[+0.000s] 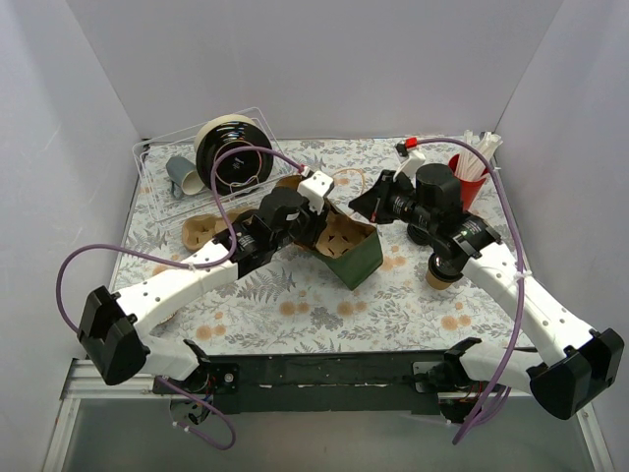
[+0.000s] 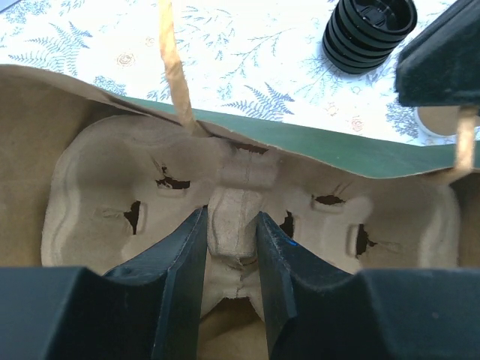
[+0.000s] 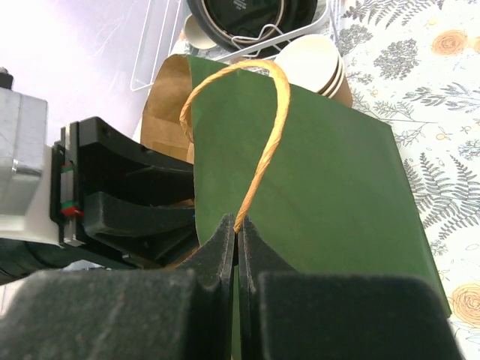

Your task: Pack the takeout coffee

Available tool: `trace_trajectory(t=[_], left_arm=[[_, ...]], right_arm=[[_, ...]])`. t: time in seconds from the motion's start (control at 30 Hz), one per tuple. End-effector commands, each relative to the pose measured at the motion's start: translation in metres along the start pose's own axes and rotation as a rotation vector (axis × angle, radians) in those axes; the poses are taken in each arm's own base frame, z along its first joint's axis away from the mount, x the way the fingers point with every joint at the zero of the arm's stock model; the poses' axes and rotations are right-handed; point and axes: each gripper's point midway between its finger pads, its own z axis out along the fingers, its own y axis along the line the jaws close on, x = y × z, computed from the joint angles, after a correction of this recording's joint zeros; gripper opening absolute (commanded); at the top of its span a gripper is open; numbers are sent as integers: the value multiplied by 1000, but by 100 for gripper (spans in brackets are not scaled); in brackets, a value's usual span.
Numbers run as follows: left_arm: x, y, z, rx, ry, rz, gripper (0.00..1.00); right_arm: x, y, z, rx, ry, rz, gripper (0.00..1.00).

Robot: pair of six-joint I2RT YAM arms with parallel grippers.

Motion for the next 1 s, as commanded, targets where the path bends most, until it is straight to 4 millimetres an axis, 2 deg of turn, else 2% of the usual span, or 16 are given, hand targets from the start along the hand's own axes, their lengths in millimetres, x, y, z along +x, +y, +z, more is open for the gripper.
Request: trace_trajectory(t=[0.0,0.1,0.17,0.2,0.4,0.53,0.57,0.63,0.67,0.8,0.87,0.97], left_arm=[[1,7,4,-31,-14,36,4],[2,8,8,-36,-13,44,6],[4,7,11,-31,-7,51,11],[9,7,16,-32,11,52,11],[7,16,28,-103,5,15,6],[-15,17,23,-109,-38,9,4],[-28,14,19,-96,-59,7,4],[-39,14,11,-89,-67,4,5],[-57,11,2,-74,-103,-3,5],[-75,4,-19,-25,-129,-11,8],[-69,4,-20,-24,-109,-12,8],[-52,6,-13,-38,-60,-11,6]], right_arm=[[-29,12,-5,6,-73,-4,1],[-27,3,-1,46,-73,-2,1],[-26,-5,2,76,-70,6,1],[-25,-5,2,78,-69,15,1],[-26,-5,6,56,-51,51,1],[-24,-10,7,52,-24,188,1],[-19,-6,7,19,-2,216,1],[-24,5,3,-33,-16,258,1],[-23,10,2,-54,-6,311,1],[-16,14,-3,-71,25,415,1],[-14,16,-6,-92,31,457,1],[-1,6,-6,-95,50,540,1]])
